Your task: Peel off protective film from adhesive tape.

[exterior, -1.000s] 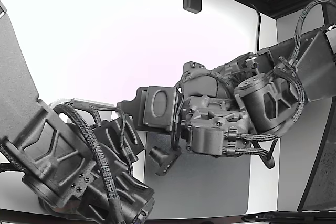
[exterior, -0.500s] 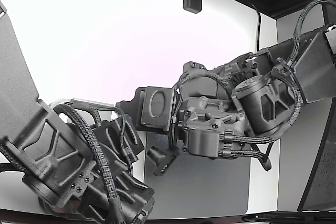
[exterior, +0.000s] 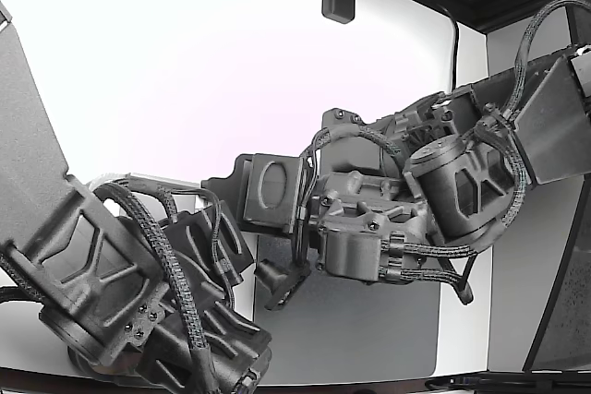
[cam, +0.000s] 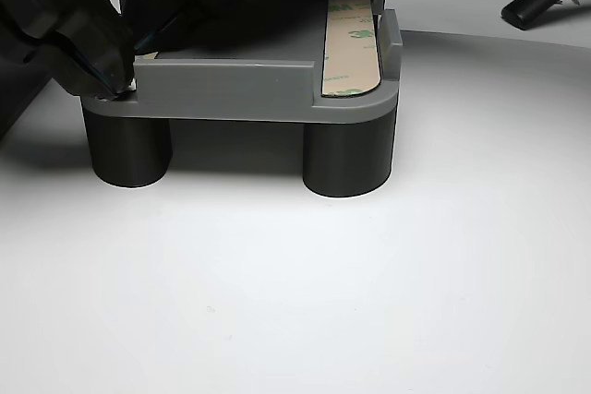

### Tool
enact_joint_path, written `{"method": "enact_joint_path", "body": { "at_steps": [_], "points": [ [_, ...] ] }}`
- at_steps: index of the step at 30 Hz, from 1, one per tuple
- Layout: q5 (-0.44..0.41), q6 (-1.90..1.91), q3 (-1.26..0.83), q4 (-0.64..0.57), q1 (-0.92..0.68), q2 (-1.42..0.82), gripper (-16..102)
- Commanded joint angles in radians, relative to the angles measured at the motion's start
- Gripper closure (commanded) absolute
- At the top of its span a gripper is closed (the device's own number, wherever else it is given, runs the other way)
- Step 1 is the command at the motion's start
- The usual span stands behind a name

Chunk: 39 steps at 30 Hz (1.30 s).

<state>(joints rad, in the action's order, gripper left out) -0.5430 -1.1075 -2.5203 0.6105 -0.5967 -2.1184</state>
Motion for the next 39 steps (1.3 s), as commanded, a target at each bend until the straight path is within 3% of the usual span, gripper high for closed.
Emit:
{"method": "enact_joint_path", "body": {
  "at_steps": [1, 32, 39],
  "points": [
    [-0.002, 0.005, 0.021, 0.009, 0.006, -0.025, 97],
    [-0.014, 0.014, 0.054, 0.081, -0.009, -0.048, 97],
    [0.008, 0.006, 0.126, 0.158, 0.017, -0.057, 97]
  ]
}}
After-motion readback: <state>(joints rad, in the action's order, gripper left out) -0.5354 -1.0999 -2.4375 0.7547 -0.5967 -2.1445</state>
